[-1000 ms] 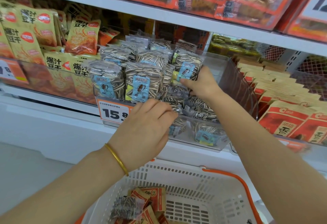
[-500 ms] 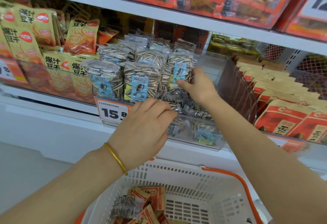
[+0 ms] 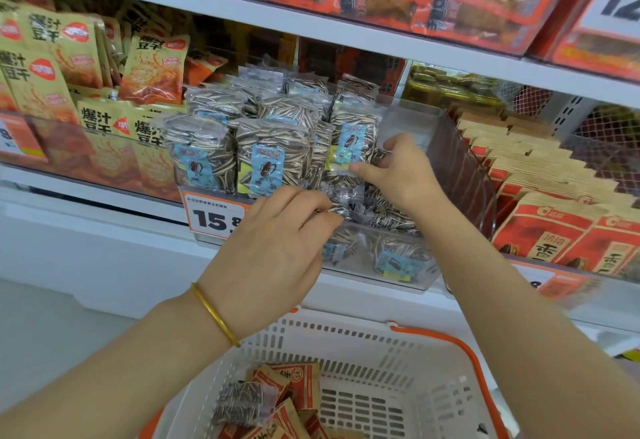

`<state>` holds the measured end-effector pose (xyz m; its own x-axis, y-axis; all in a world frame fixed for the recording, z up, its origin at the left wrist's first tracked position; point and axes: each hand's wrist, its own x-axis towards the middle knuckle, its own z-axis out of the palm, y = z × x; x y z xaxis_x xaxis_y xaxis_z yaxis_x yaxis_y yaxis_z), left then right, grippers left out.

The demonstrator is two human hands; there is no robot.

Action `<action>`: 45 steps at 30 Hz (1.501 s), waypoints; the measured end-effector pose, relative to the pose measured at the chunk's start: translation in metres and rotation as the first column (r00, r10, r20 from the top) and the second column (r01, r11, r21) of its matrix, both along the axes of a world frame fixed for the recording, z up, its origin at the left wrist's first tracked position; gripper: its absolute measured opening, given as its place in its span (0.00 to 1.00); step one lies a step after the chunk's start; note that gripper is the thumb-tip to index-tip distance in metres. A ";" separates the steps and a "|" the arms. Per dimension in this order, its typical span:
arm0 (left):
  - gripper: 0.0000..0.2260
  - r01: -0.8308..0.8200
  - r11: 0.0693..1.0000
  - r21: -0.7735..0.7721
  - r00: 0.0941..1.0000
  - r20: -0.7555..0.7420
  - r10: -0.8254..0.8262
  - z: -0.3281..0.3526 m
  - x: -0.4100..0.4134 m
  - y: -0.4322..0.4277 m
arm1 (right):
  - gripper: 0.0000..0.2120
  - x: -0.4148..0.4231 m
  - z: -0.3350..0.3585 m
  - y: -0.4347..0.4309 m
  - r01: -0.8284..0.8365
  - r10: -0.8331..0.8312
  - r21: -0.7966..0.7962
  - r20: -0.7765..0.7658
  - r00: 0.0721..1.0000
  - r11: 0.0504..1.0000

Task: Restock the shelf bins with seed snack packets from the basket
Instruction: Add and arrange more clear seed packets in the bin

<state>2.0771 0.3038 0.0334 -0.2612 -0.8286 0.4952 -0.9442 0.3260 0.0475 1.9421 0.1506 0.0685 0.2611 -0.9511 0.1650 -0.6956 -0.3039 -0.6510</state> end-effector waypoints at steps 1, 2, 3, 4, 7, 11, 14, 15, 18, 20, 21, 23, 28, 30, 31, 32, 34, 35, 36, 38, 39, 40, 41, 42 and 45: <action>0.15 0.010 1.000 -0.015 1.000 0.007 -0.010 0.002 -0.001 0.004 | 0.26 -0.006 0.005 0.013 0.011 -0.010 -0.042 0.023 1.000 0.999; 0.15 0.021 1.000 -0.019 1.000 0.017 -0.020 0.003 -0.002 0.010 | 0.25 -0.013 0.009 0.030 0.006 0.000 -0.105 0.062 0.998 0.994; 0.14 0.031 0.999 -0.012 0.999 0.030 -0.031 0.004 -0.001 0.018 | 0.21 -0.019 0.012 0.050 -0.020 0.039 -0.168 0.109 0.993 0.986; 0.13 0.039 0.999 0.010 0.998 0.052 -0.039 0.003 0.001 0.025 | 0.17 -0.024 0.011 0.072 -0.066 0.100 -0.202 0.162 0.982 0.977; 0.14 0.005 0.980 0.199 0.986 0.165 -0.038 -0.017 0.017 0.046 | 0.08 -0.026 -0.030 0.120 -0.266 0.277 -0.083 0.171 0.945 0.960; 0.19 -0.179 0.875 0.450 0.954 0.298 0.042 -0.056 0.041 0.077 | 0.06 0.001 -0.161 0.132 -0.388 0.483 0.344 -0.258 0.837 0.855; 0.20 -0.214 0.804 0.555 0.941 0.337 0.018 -0.066 0.053 0.091 | 0.12 0.020 -0.259 0.127 -0.375 0.574 0.486 -0.368 0.732 0.789; 0.21 -0.219 0.787 0.576 0.942 0.336 0.017 -0.067 0.056 0.093 | 0.16 0.026 -0.282 0.127 -0.389 0.599 0.497 -0.384 0.702 0.775; 0.22 -0.212 0.752 0.624 0.961 0.273 0.045 -0.071 0.059 0.098 | 0.32 0.045 -0.334 0.132 -0.506 0.715 0.507 -0.456 0.529 0.698; 0.21 -0.228 0.744 0.628 0.958 0.281 0.057 -0.071 0.057 0.095 | 0.40 0.056 -0.358 0.139 -0.542 0.733 0.508 -0.572 0.368 0.669; 0.20 -0.252 0.723 0.643 0.946 0.320 0.046 -0.074 0.059 0.093 | 0.41 0.059 -0.366 0.143 -0.540 0.721 0.513 -0.628 0.294 0.667; 0.19 -0.295 0.647 0.703 0.921 0.389 -0.001 -0.078 0.061 0.088 | 0.41 0.062 -0.370 0.152 -0.511 0.681 0.516 -0.702 0.207 0.687; 0.19 -0.320 0.650 0.689 0.912 0.409 0.016 -0.081 0.065 0.080 | 0.27 0.052 -0.345 0.159 -0.514 0.691 0.473 -0.590 0.419 0.715; 0.19 -0.326 0.654 0.683 0.903 0.429 0.002 -0.080 0.061 0.075 | 0.21 0.035 -0.307 0.150 -0.374 0.651 0.692 -0.182 0.737 0.617; 0.19 -0.327 0.647 0.689 0.902 0.433 -0.005 -0.080 0.059 0.071 | 0.20 0.024 -0.285 0.146 -0.316 0.506 0.840 0.058 0.861 0.440; 0.19 -0.319 0.632 0.706 0.910 0.414 -0.003 -0.079 0.056 0.067 | 0.17 0.009 -0.262 0.142 -0.328 0.333 0.910 0.237 0.913 0.254; 0.20 -0.282 0.544 0.790 0.952 0.301 0.055 -0.074 0.048 0.058 | 0.13 -0.019 -0.227 0.135 -0.448 0.132 0.892 0.437 0.890 0.065; 0.21 -0.240 0.500 0.832 0.970 0.217 0.106 -0.070 0.042 0.052 | 0.14 -0.031 -0.213 0.132 -0.503 0.079 0.863 0.500 0.862 0.032; 0.22 -0.194 0.467 0.863 0.978 0.133 0.160 -0.067 0.037 0.046 | 0.17 -0.038 -0.202 0.130 -0.542 0.034 0.840 0.541 0.840 0.020; 0.21 -0.073 0.445 0.893 0.964 -0.052 0.262 -0.059 0.026 0.034 | 0.22 -0.049 -0.181 0.129 -0.584 0.011 0.811 0.584 0.812 0.047; 0.18 0.011 0.453 0.891 0.934 -0.171 0.314 -0.056 0.022 0.030 | 0.22 -0.053 -0.173 0.128 -0.593 0.014 0.802 0.594 0.804 0.075; 0.14 0.099 0.464 0.880 0.886 -0.290 0.363 -0.051 0.019 0.027 | 0.22 -0.058 -0.163 0.129 -0.606 0.003 0.789 0.609 0.793 0.099; 0.12 0.167 0.478 0.862 0.842 -0.377 0.386 -0.046 0.016 0.025 | 0.23 -0.063 -0.156 0.128 -0.627 -0.020 0.770 0.633 0.774 0.117; 0.11 0.198 0.499 0.843 0.825 -0.418 0.380 -0.041 0.013 0.024 | 0.24 -0.069 -0.150 0.127 -0.656 -0.029 0.744 0.663 0.748 0.126; 0.11 0.170 0.582 0.795 0.869 -0.399 0.292 -0.028 0.001 0.019 | 0.24 -0.082 -0.130 0.122 -0.672 0.028 0.698 0.688 0.725 0.247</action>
